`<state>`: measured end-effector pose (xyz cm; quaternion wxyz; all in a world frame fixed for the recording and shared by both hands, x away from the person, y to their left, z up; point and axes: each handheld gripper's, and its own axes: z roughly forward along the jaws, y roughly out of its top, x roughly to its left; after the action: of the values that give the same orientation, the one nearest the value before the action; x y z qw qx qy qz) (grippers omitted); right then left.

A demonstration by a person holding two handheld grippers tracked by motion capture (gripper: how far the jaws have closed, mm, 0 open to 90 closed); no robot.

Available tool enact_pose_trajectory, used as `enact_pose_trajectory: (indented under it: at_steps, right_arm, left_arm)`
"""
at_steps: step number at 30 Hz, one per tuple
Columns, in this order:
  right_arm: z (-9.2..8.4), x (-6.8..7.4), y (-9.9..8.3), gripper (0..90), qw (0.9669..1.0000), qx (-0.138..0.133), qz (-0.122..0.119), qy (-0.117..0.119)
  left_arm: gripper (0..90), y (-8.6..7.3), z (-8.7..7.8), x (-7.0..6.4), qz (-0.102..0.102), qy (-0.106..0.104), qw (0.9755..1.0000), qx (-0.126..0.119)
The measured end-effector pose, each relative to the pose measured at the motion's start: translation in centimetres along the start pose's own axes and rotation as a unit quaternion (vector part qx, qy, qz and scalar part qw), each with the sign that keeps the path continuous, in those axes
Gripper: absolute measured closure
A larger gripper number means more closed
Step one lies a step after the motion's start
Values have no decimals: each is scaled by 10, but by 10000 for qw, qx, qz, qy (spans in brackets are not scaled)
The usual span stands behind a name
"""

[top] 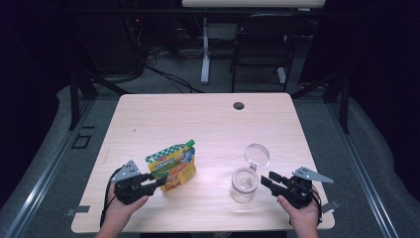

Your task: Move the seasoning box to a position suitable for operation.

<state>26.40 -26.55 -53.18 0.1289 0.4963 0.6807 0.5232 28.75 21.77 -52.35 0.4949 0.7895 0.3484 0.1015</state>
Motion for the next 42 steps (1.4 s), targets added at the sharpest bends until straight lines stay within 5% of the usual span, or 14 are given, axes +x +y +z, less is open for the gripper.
enact_pose_trajectory:
  at_steps: [21, 42]
  right_arm:
    - [7, -5, 0, 525, 9999, 18, 135, -59]
    - [10, -5, 1, 511, 10000, 16, 93, 10]
  left_arm:
    - [425, -5, 18, 19, -723, -374, 9964, 234]
    - [361, -7, 45, 21, -620, -297, 9957, 615]
